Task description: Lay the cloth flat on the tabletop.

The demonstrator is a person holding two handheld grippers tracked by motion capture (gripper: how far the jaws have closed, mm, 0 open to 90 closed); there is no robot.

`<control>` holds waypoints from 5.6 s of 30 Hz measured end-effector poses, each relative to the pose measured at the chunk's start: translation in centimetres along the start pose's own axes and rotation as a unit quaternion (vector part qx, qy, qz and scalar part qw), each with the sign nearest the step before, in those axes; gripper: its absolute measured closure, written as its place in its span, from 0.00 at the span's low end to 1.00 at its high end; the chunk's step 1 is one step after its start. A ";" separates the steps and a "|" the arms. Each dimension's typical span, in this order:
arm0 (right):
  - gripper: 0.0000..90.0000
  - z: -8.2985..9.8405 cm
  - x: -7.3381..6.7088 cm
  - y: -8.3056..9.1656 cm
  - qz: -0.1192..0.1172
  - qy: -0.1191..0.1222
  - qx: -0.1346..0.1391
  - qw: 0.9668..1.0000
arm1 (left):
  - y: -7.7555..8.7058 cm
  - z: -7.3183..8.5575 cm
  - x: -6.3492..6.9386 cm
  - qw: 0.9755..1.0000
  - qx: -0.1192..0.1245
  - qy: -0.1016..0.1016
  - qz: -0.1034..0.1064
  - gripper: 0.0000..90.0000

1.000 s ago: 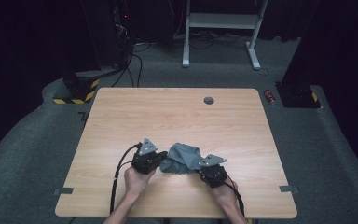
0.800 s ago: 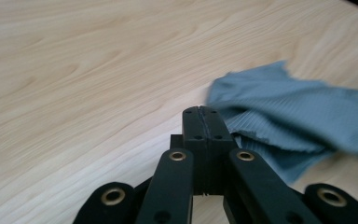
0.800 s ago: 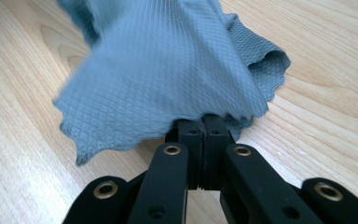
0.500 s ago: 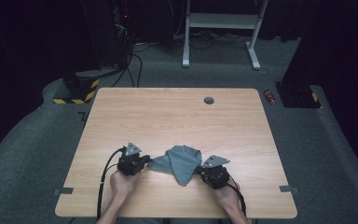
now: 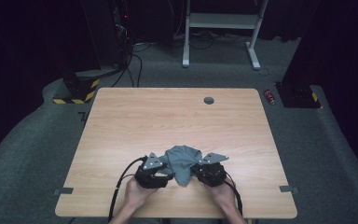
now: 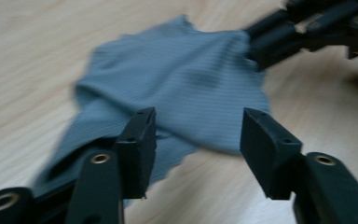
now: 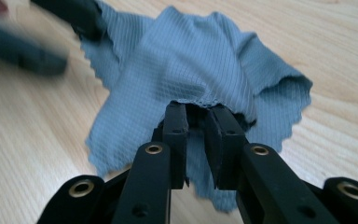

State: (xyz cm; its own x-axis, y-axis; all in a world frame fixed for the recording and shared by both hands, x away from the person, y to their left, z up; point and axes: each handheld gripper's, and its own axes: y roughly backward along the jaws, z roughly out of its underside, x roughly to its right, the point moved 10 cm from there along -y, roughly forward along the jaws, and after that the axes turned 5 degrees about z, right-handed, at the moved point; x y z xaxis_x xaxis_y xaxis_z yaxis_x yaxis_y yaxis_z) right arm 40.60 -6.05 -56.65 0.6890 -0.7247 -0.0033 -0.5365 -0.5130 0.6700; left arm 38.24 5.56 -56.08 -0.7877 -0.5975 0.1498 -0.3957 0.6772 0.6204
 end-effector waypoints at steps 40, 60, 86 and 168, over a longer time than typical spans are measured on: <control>0.73 1.1 -0.1 -0.5 0.010 0.017 -0.007 1.000 | 1.2 -3.9 -14.6 0.981 -0.022 0.106 -0.158 0.98; 0.71 -1.7 -4.4 -4.7 -0.026 0.082 -0.030 0.996 | 3.5 2.0 -9.6 0.985 0.014 0.121 -0.119 0.48; 0.99 -9.4 4.8 -3.0 0.061 0.015 0.003 0.998 | 2.7 4.3 -9.9 0.981 0.007 0.087 -0.176 0.44; 0.76 1.2 3.1 -2.2 0.069 0.004 0.001 0.998 | 2.4 -3.3 -19.2 0.967 0.005 0.170 -0.192 0.88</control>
State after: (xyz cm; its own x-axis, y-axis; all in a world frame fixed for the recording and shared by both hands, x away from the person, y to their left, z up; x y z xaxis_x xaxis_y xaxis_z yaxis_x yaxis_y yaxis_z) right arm 43.33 -7.68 -59.04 0.6126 -0.7848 0.0938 -0.6267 -0.4099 0.6628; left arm 53.99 17.28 -54.93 -0.3821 -0.9108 0.1562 -0.6336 0.3813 0.6732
